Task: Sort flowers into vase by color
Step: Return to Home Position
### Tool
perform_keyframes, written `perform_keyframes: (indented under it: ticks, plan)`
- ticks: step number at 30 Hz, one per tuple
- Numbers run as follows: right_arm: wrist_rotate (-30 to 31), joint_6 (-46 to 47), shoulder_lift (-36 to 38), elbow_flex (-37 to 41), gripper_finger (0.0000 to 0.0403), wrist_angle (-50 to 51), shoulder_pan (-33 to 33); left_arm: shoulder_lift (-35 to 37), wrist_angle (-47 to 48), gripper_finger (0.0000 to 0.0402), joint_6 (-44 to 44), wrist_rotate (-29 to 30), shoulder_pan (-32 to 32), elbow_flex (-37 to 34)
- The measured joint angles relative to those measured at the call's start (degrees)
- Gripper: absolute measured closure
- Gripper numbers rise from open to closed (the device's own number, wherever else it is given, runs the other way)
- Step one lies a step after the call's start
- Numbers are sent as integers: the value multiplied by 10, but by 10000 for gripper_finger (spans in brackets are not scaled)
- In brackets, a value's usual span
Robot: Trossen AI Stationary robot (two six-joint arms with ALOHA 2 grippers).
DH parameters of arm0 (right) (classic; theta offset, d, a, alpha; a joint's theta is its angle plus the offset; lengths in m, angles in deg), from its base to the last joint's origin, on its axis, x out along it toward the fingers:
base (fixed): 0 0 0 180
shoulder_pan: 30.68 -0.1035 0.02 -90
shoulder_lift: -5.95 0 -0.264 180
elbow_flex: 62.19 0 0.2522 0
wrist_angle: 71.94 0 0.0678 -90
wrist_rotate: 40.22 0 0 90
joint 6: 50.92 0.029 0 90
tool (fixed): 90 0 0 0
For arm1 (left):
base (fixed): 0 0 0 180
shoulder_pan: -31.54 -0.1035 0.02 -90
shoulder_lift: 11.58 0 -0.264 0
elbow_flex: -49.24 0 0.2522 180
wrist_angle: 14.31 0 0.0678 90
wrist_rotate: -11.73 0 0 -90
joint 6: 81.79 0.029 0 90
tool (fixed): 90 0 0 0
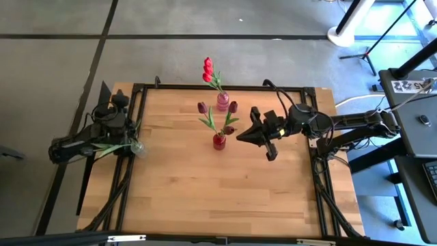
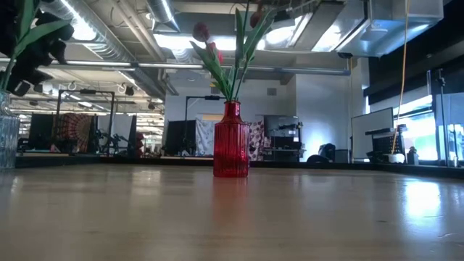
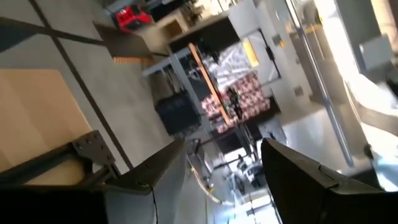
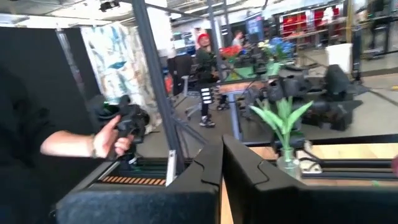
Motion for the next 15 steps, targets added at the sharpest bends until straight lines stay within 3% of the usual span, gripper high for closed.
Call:
perform_keyframes:
  ticks: [8, 15]
  plan:
    - [-53, 27, 0, 0, 391, 3, -1, 1, -6, 198, -234, 5, -69, -91]
    - [-88, 54, 0, 0, 391, 6, -16, 1, -26, 198, -110, -10, -116, -82]
